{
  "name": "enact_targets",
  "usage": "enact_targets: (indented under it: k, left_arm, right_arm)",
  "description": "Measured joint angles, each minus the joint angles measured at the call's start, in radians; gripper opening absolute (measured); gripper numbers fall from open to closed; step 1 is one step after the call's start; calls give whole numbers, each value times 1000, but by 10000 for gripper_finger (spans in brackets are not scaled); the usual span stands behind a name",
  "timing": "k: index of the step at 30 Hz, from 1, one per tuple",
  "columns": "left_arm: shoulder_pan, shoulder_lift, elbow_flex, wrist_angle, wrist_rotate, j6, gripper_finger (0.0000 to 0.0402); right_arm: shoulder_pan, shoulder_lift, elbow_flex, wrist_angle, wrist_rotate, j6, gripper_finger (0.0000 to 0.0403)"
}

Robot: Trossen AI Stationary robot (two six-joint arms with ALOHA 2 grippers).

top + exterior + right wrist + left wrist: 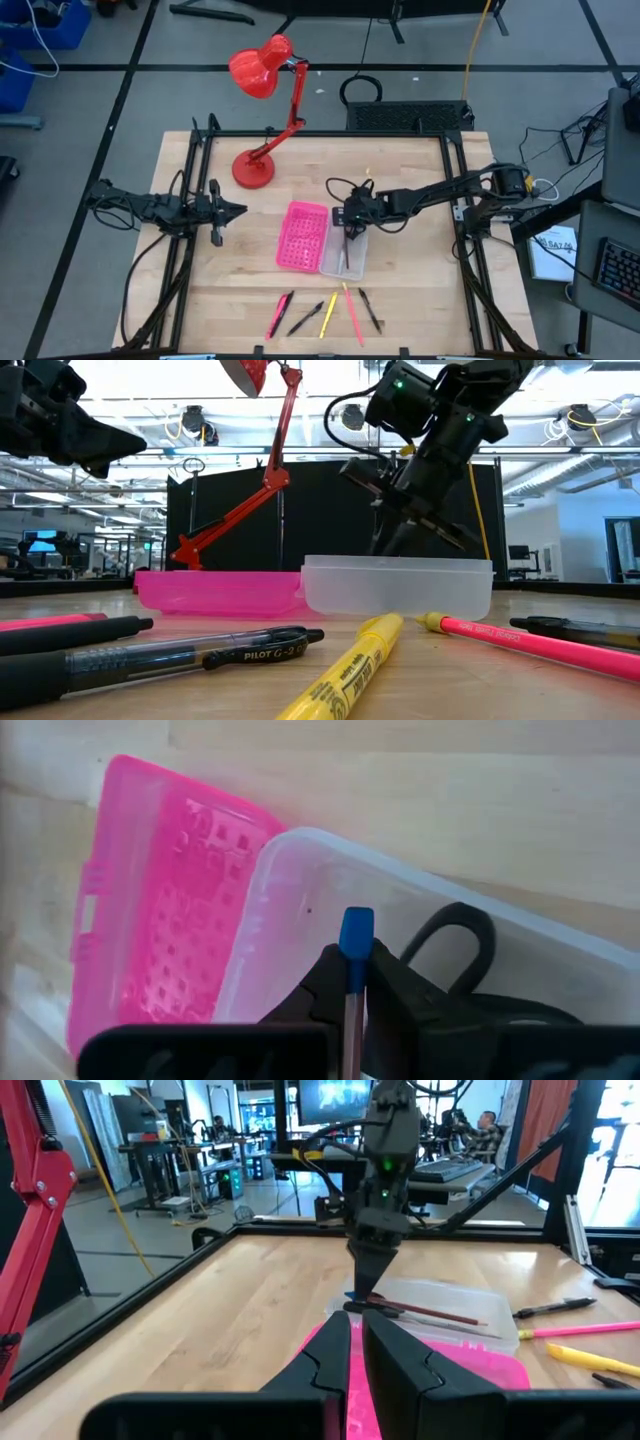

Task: Pick & place school supplies into a supply box
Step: Put the brown supply in the pink box, then put the pink pen in the pink box

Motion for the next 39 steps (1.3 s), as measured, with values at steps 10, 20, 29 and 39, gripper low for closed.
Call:
enact_targets:
  k: [10,20,29,39]
  left_arm:
    - [0,0,0,1,0,4,40]
    - [0,0,0,12,-1,53,40]
    - [0,0,0,12,-1,53,40]
    - [0,0,0,11,0,43,40]
  right_arm:
    - [0,-1,0,-37,-30,-18,22]
    - [1,-1,0,-37,-79,-60,73]
    - [1,-1,0,48,-77,-30,76]
    - [1,-2,0,72,-79,48,67]
